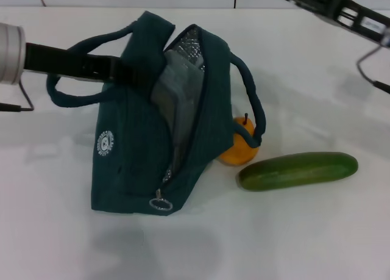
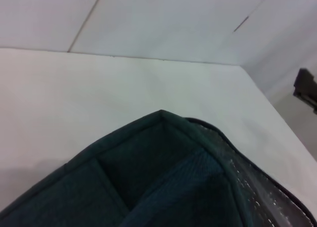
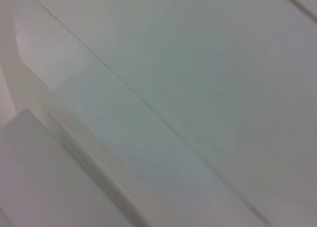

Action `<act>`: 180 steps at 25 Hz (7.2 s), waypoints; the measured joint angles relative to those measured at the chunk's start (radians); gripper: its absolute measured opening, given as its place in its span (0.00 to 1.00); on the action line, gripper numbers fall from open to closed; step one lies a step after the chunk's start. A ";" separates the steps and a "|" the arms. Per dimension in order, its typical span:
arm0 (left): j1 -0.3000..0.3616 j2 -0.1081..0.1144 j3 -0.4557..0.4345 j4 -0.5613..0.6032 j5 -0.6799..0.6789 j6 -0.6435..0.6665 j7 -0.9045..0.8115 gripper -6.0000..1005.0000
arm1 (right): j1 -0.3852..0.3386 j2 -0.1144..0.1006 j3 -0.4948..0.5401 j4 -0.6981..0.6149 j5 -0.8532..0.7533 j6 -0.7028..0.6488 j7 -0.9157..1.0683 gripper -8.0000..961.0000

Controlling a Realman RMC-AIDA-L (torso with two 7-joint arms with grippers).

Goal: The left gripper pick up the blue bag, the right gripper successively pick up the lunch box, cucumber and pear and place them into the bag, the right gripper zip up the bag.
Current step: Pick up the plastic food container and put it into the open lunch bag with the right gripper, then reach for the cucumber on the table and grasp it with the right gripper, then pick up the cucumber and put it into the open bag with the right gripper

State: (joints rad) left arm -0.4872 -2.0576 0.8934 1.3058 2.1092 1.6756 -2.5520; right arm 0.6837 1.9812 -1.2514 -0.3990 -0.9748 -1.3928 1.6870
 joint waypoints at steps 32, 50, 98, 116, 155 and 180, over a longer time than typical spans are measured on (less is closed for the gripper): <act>0.017 0.003 -0.078 -0.092 -0.009 -0.009 0.072 0.05 | 0.205 -0.051 0.086 -0.672 -1.333 -0.294 0.353 0.89; 0.004 -0.007 -0.079 -0.103 -0.009 -0.011 0.084 0.05 | 0.250 0.041 -0.169 -0.684 -1.559 -0.249 0.359 0.90; -0.005 -0.010 -0.077 -0.106 -0.011 -0.020 0.084 0.05 | 0.320 0.047 -0.415 -0.446 -1.408 -0.058 0.372 0.76; 0.006 -0.002 -0.077 -0.106 -0.051 -0.018 0.084 0.05 | 0.209 0.031 -0.155 -0.729 -1.459 -0.303 0.392 0.67; -0.011 -0.017 -0.066 -0.107 -0.095 -0.013 0.084 0.05 | -0.016 0.043 -0.083 -0.567 -0.338 0.022 -0.255 0.68; -0.003 -0.012 -0.074 -0.108 -0.092 -0.021 0.084 0.05 | -0.001 0.041 -0.216 -0.389 -0.262 0.056 -0.345 0.76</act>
State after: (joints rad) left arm -0.4898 -2.0691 0.8191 1.1980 2.0173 1.6544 -2.4682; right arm 0.6832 2.0220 -1.4673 -0.7877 -1.2367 -1.3372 1.3415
